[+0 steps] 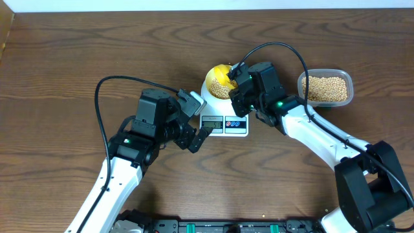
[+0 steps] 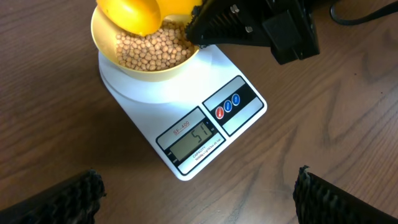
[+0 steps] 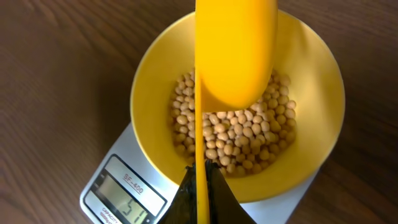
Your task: Scoop item into bowl and weigh 50g on scale
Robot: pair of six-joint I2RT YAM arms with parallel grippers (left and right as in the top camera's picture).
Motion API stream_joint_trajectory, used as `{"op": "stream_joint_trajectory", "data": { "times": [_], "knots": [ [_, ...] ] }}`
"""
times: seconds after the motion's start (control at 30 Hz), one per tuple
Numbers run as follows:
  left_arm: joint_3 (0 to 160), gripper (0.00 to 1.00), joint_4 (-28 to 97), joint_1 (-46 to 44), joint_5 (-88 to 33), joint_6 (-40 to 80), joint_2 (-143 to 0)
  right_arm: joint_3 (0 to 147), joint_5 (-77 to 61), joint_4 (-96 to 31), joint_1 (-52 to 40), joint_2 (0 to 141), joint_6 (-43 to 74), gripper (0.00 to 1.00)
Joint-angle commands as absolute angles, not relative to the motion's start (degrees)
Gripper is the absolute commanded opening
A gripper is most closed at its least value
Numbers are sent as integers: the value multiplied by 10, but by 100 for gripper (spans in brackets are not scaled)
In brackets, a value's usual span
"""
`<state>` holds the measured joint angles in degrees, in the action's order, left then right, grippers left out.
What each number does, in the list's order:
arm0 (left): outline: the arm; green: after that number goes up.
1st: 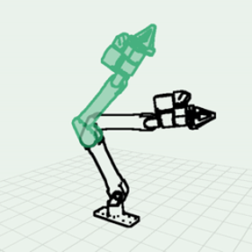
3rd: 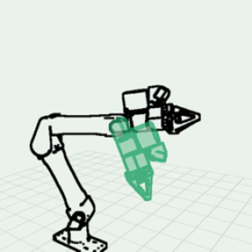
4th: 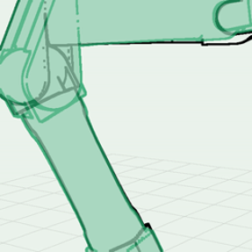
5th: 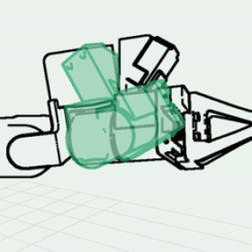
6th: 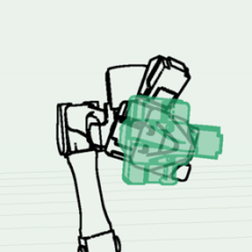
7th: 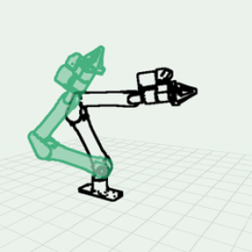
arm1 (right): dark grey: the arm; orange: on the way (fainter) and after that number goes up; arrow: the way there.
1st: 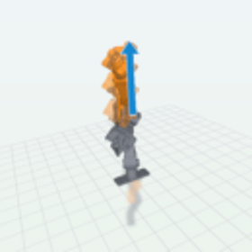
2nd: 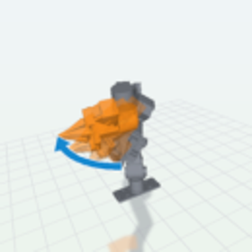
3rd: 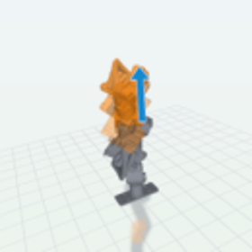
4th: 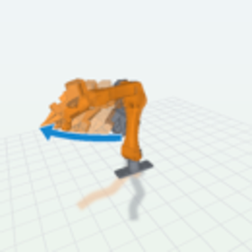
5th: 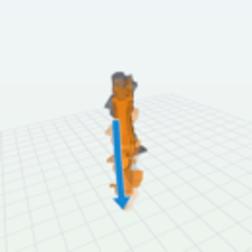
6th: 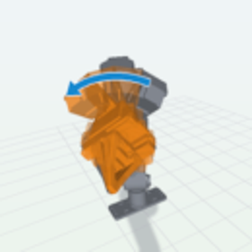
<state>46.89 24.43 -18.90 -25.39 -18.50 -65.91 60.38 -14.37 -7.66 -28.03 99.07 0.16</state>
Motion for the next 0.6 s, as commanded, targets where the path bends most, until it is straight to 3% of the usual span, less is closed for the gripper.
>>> {"op": "stream_joint_trajectory", "data": {
  "times": [0.0,0.57],
  "knots": [
    [463,100,246,-187,-259,-197,-662,624,-162,-75,-282,996,4,1],
    [463,100,246,-187,-259,-197,-662,626,-171,-86,-278,993,4,1]
  ]
}}
